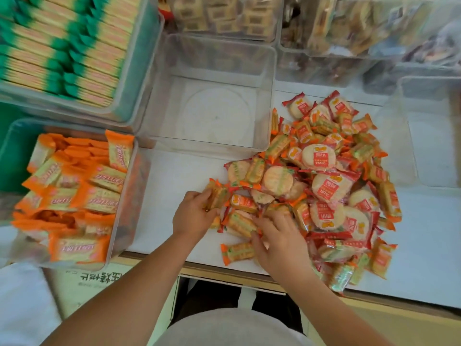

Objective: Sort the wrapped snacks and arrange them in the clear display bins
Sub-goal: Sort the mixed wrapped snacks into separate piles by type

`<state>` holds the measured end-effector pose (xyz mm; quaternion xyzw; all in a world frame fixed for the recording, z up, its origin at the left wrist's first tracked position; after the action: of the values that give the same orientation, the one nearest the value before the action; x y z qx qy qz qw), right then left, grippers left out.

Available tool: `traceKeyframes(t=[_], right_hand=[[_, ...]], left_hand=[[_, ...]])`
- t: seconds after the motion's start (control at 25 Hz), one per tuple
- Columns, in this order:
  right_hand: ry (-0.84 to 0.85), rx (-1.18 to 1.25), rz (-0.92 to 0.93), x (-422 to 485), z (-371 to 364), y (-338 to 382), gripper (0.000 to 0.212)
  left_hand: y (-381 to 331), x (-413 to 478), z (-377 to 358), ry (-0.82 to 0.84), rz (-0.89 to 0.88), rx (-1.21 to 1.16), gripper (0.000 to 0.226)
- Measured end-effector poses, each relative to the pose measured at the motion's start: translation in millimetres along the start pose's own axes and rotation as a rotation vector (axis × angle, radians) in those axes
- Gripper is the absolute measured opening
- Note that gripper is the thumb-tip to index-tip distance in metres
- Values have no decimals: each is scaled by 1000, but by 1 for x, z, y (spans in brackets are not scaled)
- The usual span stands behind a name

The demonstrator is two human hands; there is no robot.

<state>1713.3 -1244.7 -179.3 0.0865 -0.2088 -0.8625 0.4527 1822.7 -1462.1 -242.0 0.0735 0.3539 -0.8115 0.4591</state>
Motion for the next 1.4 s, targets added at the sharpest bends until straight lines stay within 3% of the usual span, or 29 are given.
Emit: traceKeyframes(t=[0.12,0.28,0.4,0.52,0.64,0.76,0.88,1.04,1.24,1.4], right_hand=[[135,0,-3,15,-28,19,40],[373,-181,-67,35,-59,23,50],[364,-237,-75,43,-58,21,46],[317,-55,-150,47,-46,33,47],[411,246,-322,66,-46,68,58],[508,397,-324,87,-68,114,61],[602,584,-430,81,-81,131,64],[515,484,-456,51,-48,83,40],[290,417,-584,-15,4,17,18],[60,371,-631,-49,23,-15,28]], left_hand=[[12,-18,13,-135,84,-134,61],[43,-14,46,-299,139,-263,63],[42,-3,65,-251,193,-395,68],[44,-22,66,-249,201,-317,53],[59,-57,55,-255,199,-423,39],[65,-79,49,-195,270,-494,39],[71,-96,48,-179,221,-460,33],[55,-105,32,-269,141,-395,24],[3,-111,-48,246,-250,7,49],[-8,-105,-64,223,-305,289,45]])
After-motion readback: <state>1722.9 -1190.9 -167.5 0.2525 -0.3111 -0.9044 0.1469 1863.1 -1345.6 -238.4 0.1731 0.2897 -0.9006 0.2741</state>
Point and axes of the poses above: each hand's wrist, its own x-axis towards the middle knuckle, its own z-axis out of the back of the hand, y = z × x, the point moved 2 cm from there along x, towards the middle knuckle, and after that the axes turned 3 degrees about z, right-handed, at the moved point
